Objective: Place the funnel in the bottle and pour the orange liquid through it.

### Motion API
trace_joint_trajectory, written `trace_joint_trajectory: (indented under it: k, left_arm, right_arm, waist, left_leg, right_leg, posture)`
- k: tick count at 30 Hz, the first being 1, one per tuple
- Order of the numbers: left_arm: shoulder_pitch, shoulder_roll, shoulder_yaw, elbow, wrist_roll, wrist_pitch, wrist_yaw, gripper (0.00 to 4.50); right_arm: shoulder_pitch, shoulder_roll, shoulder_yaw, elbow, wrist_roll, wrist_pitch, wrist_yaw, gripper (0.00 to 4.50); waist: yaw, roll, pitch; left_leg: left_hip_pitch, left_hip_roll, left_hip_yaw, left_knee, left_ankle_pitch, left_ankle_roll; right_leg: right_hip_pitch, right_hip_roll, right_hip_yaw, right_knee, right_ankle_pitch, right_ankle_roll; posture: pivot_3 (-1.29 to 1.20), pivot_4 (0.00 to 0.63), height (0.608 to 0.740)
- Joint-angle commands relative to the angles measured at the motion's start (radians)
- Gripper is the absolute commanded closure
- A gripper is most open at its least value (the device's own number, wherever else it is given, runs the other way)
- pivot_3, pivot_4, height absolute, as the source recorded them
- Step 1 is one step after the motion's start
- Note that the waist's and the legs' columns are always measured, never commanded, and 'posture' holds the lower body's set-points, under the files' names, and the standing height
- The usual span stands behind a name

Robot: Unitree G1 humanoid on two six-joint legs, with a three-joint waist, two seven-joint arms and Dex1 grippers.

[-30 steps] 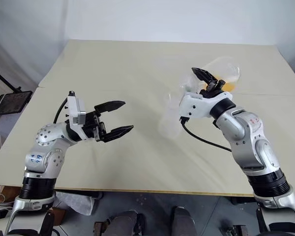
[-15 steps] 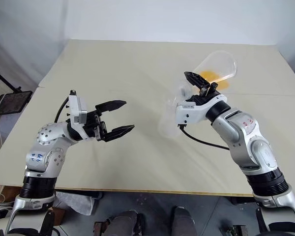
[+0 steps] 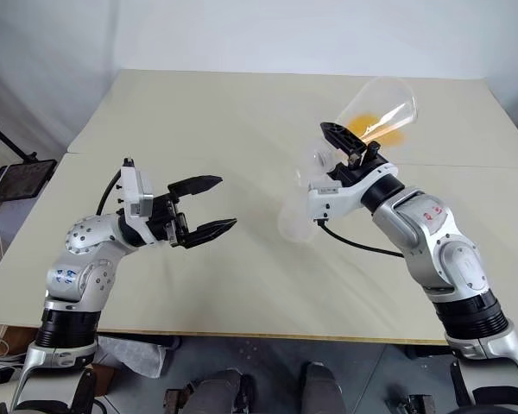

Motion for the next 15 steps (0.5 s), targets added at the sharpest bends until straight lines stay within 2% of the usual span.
trace_joint_trajectory:
  k: [1, 15]
  left_arm:
    - [-0.017, 0.0, 0.007, -0.024, -0.009, -0.008, 0.004, 0.0]
    - [-0.016, -0.008, 0.006, -0.02, -0.007, -0.015, 0.004, 0.0]
  right_arm:
    - [-0.031, -0.023, -0.045, -0.018, -0.014, -0.019, -0.035, 2.04]
    - [-0.029, -0.038, -0.053, -0.01, -0.039, -0.041, -0.062, 2.04]
  waist:
    - [0.0, 0.0, 0.0]
    - [0.0, 0.0, 0.0]
  left_leg:
    - [0.0, 0.0, 0.0, 0.0, 0.0, 0.0]
    - [0.0, 0.0, 0.0, 0.0, 0.0, 0.0]
  right_leg:
    - [0.0, 0.0, 0.0, 0.0, 0.0, 0.0]
    - [0.0, 0.0, 0.0, 0.0, 0.0, 0.0]
  posture:
    - [0.0, 0.15, 0.74]
    - [0.0, 0.15, 0.74]
